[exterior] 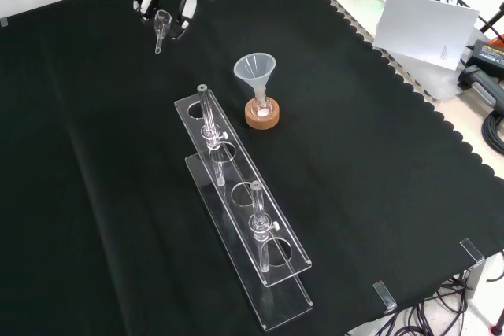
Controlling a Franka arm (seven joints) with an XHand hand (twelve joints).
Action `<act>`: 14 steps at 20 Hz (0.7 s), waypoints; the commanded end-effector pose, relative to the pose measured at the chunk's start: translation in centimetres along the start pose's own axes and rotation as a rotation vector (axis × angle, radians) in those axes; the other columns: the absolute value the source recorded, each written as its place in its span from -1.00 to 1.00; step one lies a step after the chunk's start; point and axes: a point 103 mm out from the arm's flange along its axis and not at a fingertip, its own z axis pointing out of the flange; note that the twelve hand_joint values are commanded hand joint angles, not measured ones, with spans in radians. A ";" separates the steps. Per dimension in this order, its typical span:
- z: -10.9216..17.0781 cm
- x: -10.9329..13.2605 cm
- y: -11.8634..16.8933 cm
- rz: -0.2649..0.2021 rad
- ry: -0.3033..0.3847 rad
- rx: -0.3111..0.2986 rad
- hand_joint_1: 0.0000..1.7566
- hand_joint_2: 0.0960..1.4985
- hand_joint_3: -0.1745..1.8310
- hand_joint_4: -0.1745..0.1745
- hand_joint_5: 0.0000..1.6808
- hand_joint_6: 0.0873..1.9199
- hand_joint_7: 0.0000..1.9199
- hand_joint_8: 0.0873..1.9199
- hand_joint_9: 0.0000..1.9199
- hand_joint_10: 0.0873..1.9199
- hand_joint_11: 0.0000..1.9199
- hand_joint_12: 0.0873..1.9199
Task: Put the weighing funnel back on the table.
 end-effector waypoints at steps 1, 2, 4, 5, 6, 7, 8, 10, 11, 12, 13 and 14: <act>3.7 -0.7 1.1 0.024 0.036 0.018 0.26 -0.28 -0.07 1.00 0.51 -0.31 0.79 -1.00 0.26 -0.94 -0.66 0.36; 4.0 -0.7 1.1 0.025 0.039 0.022 0.26 -0.28 -0.07 1.00 0.51 -0.31 0.79 -1.00 0.26 -0.94 -0.66 0.36; 4.7 -0.5 0.9 0.028 0.048 0.031 0.26 -0.27 -0.07 1.00 0.51 -0.31 0.79 -1.00 0.26 -0.95 -0.66 0.36; 5.0 -0.4 0.8 0.031 0.052 0.034 0.27 -0.27 -0.07 1.00 0.51 -0.31 0.79 -1.00 0.26 -0.95 -0.66 0.36; 5.3 -0.2 0.6 0.034 0.057 0.040 0.27 -0.27 -0.07 1.00 0.51 -0.31 0.79 -1.00 0.26 -0.95 -0.66 0.36; 5.7 0.0 0.5 0.036 0.061 0.048 0.27 -0.27 -0.07 1.00 0.51 -0.31 0.79 -1.00 0.26 -0.95 -0.66 0.36; 5.9 0.1 0.4 0.037 0.062 0.052 0.27 -0.27 -0.07 1.00 0.51 -0.31 0.79 -1.00 0.26 -0.95 -0.66 0.36; 6.3 0.3 0.2 0.039 0.066 0.061 0.26 -0.27 -0.07 1.00 0.51 -0.31 0.79 -1.00 0.26 -0.95 -0.66 0.36; 6.6 0.4 0.1 0.039 0.065 0.069 0.26 -0.27 -0.07 1.00 0.51 -0.31 0.79 -1.00 0.26 -0.95 -0.66 0.36; 6.9 0.5 0.1 0.040 0.065 0.077 0.26 -0.27 -0.07 1.00 0.51 -0.31 0.79 -1.00 0.26 -0.95 -0.66 0.36; 7.2 0.6 0.1 0.043 0.069 0.084 0.26 -0.27 -0.07 1.00 0.51 -0.31 0.79 -1.00 0.26 -0.95 -0.66 0.36; 7.5 0.7 0.1 0.043 0.067 0.092 0.26 -0.27 -0.07 1.00 0.51 -0.31 0.79 -1.00 0.26 -0.95 -0.66 0.36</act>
